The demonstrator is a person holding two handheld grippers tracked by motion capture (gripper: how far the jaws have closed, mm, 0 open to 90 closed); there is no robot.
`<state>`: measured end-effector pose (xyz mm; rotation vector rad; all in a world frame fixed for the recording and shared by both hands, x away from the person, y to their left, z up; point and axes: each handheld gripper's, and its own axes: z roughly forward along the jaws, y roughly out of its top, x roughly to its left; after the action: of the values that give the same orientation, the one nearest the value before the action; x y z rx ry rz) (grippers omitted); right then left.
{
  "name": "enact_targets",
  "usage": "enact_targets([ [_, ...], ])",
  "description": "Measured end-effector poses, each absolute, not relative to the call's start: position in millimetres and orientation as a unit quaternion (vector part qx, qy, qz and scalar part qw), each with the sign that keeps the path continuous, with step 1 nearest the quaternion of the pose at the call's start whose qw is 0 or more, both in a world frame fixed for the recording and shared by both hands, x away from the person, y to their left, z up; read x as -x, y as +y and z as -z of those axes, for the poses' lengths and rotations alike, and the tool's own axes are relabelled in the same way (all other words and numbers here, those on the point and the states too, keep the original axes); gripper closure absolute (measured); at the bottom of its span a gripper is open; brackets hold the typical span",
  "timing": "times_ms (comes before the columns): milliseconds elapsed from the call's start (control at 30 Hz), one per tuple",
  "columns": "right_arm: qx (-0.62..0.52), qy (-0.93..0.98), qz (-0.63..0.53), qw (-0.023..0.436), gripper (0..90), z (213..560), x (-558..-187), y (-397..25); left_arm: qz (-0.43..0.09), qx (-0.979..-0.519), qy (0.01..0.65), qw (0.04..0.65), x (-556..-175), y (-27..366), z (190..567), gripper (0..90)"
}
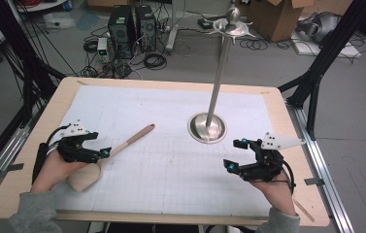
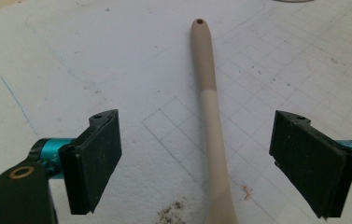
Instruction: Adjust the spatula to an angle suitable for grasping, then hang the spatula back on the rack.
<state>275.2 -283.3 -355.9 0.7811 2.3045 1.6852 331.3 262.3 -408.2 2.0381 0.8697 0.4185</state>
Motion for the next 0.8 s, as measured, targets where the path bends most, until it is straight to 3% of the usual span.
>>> enact_targets([
  [433,-0.263,0.773,-0.570,0.093,16.6,355.3,-275.2,-284.7,-0.157,-0.831,0.332,0.418,-331.6,250.2,411.9,20.4],
  [800,-0.258,0.770,-0.576,0.094,16.6,353.3,-272.1,-289.4,-0.167,-0.824,0.356,0.409,-336.6,249.6,418.5,21.9],
])
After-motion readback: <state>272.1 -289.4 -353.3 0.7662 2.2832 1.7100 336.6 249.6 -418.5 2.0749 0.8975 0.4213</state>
